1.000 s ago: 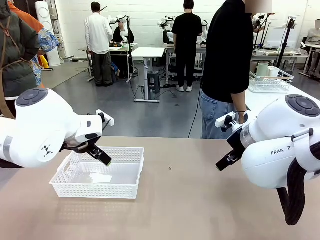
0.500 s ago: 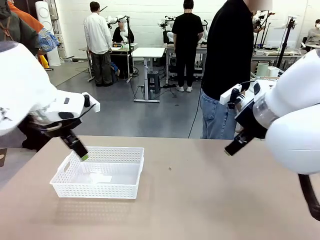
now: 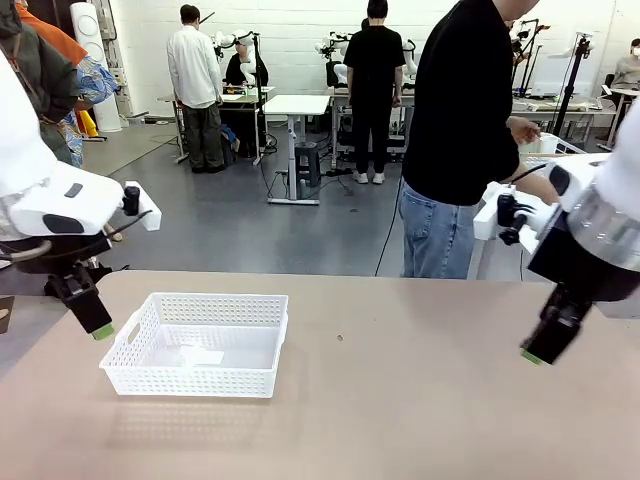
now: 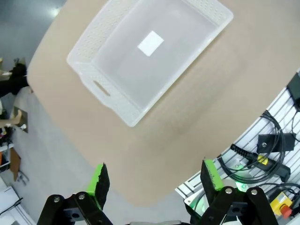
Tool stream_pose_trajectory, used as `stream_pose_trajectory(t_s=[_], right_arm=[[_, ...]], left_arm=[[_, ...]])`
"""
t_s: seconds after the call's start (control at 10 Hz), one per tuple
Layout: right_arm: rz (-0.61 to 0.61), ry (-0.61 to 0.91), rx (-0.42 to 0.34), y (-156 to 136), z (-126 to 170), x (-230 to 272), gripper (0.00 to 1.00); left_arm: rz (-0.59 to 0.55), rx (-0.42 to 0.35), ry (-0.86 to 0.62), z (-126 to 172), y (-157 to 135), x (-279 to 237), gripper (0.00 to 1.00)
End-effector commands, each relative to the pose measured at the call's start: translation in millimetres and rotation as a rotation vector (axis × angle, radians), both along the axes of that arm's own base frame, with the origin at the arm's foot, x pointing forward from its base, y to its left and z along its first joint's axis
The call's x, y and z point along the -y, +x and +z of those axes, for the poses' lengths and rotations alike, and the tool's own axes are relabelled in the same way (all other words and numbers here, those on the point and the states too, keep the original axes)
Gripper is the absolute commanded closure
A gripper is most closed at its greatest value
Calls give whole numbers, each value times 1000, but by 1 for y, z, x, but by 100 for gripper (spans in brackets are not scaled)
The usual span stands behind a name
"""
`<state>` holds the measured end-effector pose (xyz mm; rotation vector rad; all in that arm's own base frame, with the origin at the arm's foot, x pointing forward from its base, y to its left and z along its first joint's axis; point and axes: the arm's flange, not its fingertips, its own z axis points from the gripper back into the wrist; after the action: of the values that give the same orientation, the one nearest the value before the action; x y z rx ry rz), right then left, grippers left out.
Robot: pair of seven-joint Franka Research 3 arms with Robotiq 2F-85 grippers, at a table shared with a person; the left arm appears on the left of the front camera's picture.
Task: Clean and organize the cups into the basket.
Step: Pick up the Organizing basket and move it to the center of the table, then pick up the Reusable plastic cup from the right side of the table and place it inside the Organizing basket.
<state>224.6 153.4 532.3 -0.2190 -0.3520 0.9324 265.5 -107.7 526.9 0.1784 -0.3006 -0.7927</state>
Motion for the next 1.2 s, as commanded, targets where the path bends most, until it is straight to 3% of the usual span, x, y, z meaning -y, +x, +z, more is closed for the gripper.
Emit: stream_pose_trajectory(t_s=[0.0,0.2,0.3,0.4,0.5,0.7,0.9,1.1], right_arm=[[-8,40,-16,20,-10,-2,0],[-8,40,-16,20,-10,-2,0],[-3,9,0,1,1,2,0],[0,247,-147,28,-4,20,0],[-21,462,-249,47,-10,50,0],[-103,832,-424,84,-32,120,0],[-151,1171,-576,113,-57,173,0],[-249,1371,-603,133,-84,224,0]], left_arm=[[-14,-37,-11,-9,6,3,0],[-14,-37,-11,-9,6,3,0],[-2,-9,-1,-2,1,0,0],[42,-55,-222,-5,18,-12,0],[52,-153,-534,-3,29,-34,0],[208,-425,-1190,-7,51,-104,0],[329,-543,-1473,-26,66,-157,0],[545,-487,-1471,-44,72,-209,0]])
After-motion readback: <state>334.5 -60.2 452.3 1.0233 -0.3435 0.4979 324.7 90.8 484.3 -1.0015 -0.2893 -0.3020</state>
